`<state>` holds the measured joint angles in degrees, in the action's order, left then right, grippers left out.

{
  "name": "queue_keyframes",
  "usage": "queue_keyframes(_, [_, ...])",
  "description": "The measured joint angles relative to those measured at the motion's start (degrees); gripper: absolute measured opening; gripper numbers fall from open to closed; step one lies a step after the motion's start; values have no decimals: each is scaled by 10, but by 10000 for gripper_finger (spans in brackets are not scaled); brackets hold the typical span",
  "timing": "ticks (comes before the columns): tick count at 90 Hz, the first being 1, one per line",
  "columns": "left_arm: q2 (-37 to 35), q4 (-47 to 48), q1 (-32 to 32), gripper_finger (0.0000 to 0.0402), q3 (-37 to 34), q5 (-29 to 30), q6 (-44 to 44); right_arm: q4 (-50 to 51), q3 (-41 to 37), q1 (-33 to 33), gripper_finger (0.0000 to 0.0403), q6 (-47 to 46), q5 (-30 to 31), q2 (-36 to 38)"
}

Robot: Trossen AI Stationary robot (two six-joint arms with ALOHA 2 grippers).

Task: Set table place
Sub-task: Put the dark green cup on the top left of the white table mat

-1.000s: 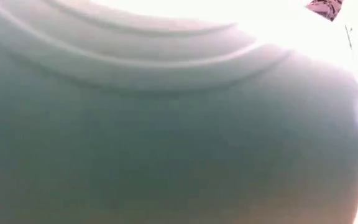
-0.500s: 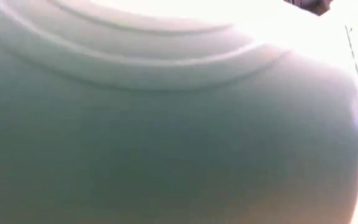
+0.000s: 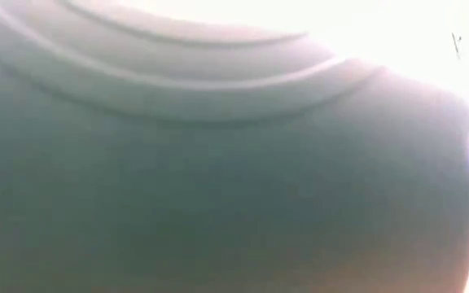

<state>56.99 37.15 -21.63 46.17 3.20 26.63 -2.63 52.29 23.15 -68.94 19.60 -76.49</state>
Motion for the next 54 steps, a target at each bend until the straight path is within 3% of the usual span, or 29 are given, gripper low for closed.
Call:
queue_keyframes(20, [21, -55, -60, 134, 6, 8, 0, -1, 0, 73, 3, 8, 36, 0])
queue_keyframes(37, [105, -25, -102, 134, 57, 10, -4, -1, 0, 150, 1, 13, 79, 0])
queue_keyframes(54, [176, 7, -130, 134, 101, -11, -5, -1, 0, 187, 1, 47, 94, 0])
